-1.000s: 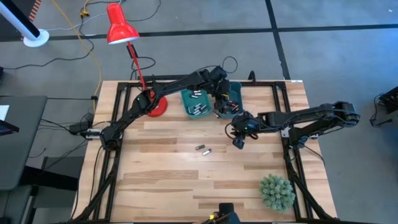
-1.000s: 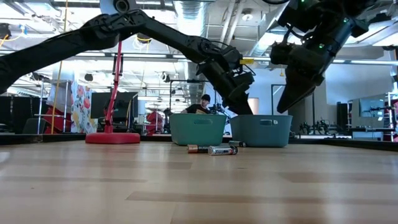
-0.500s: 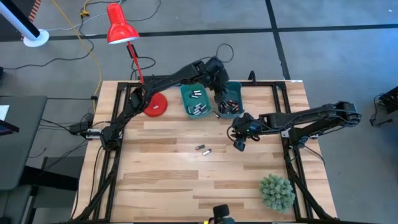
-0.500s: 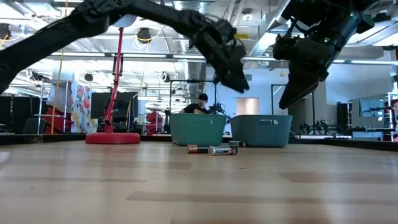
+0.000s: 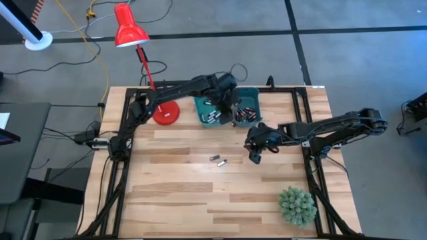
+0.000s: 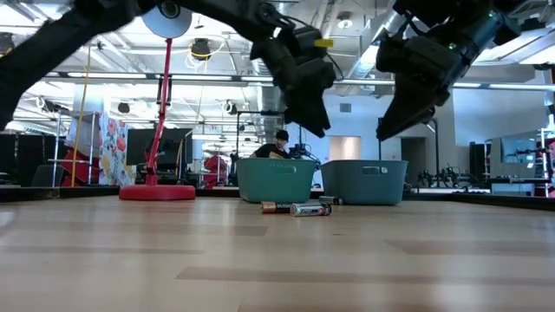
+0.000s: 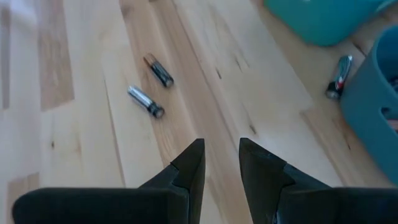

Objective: Sort batteries
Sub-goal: Put the black battery into the blue bin

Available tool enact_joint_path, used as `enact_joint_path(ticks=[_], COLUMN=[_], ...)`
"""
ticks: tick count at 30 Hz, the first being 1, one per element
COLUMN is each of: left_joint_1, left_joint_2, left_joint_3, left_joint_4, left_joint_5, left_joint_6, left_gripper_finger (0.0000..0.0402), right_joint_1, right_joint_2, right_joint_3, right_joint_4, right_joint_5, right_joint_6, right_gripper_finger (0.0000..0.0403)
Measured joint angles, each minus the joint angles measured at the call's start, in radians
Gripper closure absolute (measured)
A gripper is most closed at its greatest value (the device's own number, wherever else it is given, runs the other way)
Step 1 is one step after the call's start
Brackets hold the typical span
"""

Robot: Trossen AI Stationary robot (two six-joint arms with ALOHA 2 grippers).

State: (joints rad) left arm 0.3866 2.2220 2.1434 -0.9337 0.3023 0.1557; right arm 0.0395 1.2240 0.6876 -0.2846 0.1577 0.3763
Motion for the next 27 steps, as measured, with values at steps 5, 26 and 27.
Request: enact_joint_path(ticks=[5, 26, 27], left_joint_1=[-0.013, -0.193, -0.198], left_joint_2=[-0.220, -1.410, -1.456], left_joint_3=[-0.396, -1.632, -1.652], left_joint_4=[0.298, 0.737, 0.715], left_joint_5=[-0.077, -0.375, -0.376], left_joint_6=[-0.103, -0.537, -0.545], left_gripper_finger=[0.0232, 0.0232, 0.0232], right_joint_1=[0.000, 0.001, 0.006], right_joint_2=[0.000, 0.473, 0.503], right_joint_3=[0.000, 0.176, 0.204], right_joint_4=[0.055, 0.372, 0.375], right_joint_5=[0.000, -0.004, -0.006], right_joint_6=[0.000, -0.221, -0.226], right_gripper_finger=[0.0285, 0.0203, 0.0198])
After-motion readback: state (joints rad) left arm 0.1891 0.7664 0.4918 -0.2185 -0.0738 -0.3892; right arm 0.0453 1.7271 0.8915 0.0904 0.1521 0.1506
